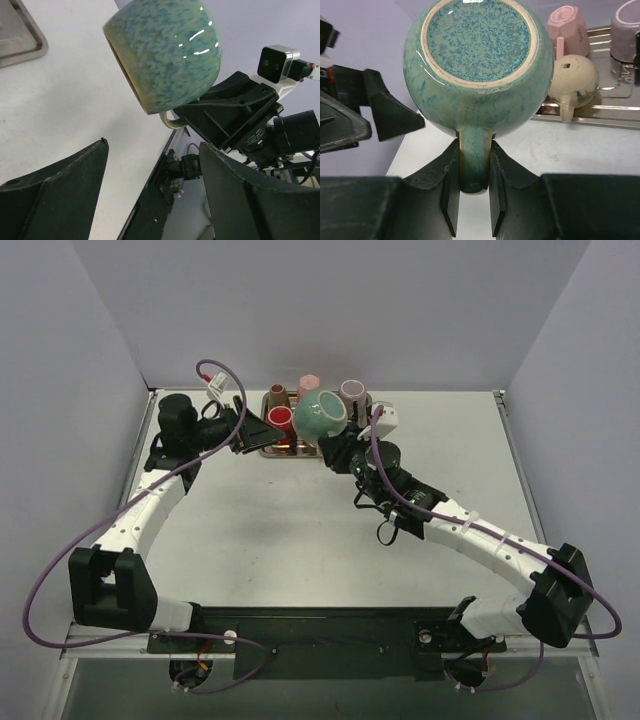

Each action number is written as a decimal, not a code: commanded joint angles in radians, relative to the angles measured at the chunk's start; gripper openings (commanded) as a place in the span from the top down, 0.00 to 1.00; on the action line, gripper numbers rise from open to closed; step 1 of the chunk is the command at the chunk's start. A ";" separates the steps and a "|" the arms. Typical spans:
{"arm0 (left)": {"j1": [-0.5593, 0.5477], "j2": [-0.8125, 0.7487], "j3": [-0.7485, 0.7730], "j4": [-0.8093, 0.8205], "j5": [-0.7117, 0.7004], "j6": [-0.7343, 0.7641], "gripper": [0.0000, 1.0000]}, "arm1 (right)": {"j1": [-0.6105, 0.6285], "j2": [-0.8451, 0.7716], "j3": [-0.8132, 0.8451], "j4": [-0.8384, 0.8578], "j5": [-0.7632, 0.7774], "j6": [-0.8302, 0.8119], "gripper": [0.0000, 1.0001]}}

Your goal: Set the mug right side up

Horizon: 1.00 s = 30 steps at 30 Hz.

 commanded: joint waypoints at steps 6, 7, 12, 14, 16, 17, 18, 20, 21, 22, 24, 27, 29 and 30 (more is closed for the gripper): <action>-0.017 -0.008 0.000 0.268 -0.024 -0.254 0.17 | 0.084 -0.017 0.113 0.346 -0.047 0.069 1.00; -0.026 -0.010 -0.003 0.300 -0.025 -0.271 0.17 | 0.085 -0.005 0.115 0.352 -0.054 0.101 1.00; -0.033 -0.007 -0.027 0.440 -0.001 -0.430 0.25 | 0.090 0.061 0.135 0.418 -0.143 0.223 1.00; -0.005 -0.010 -0.052 0.544 -0.001 -0.505 0.33 | 0.092 0.082 0.141 0.406 -0.156 0.249 1.00; 0.019 -0.013 -0.052 0.600 0.002 -0.522 0.42 | 0.092 0.098 0.129 0.407 -0.153 0.273 1.00; 0.021 -0.013 -0.045 0.572 0.005 -0.478 0.51 | 0.092 0.119 0.130 0.410 -0.154 0.283 1.00; 0.023 -0.011 -0.029 0.493 0.005 -0.447 0.60 | 0.092 0.130 0.135 0.413 -0.162 0.296 1.00; 0.018 -0.010 -0.029 0.414 0.002 -0.380 0.90 | 0.092 0.177 0.159 0.415 -0.188 0.318 1.00; 0.024 -0.007 -0.037 0.391 0.002 -0.346 1.00 | 0.092 0.203 0.178 0.396 -0.193 0.320 1.00; 0.030 -0.008 -0.037 0.314 -0.004 -0.320 1.00 | 0.088 0.214 0.188 0.378 -0.200 0.315 1.00; 0.068 -0.007 -0.002 0.056 -0.030 -0.152 1.00 | 0.081 0.245 0.230 0.265 -0.196 0.285 0.90; 0.081 0.007 0.179 -0.438 -0.249 0.433 1.00 | 0.072 0.286 0.312 0.000 -0.112 0.159 0.49; 0.066 0.004 0.196 -0.567 -0.565 0.676 1.00 | 0.073 0.317 0.365 -0.172 -0.006 0.033 0.33; 0.061 -0.002 0.190 -0.609 -0.611 0.737 1.00 | 0.073 0.349 0.389 -0.218 0.028 -0.052 0.29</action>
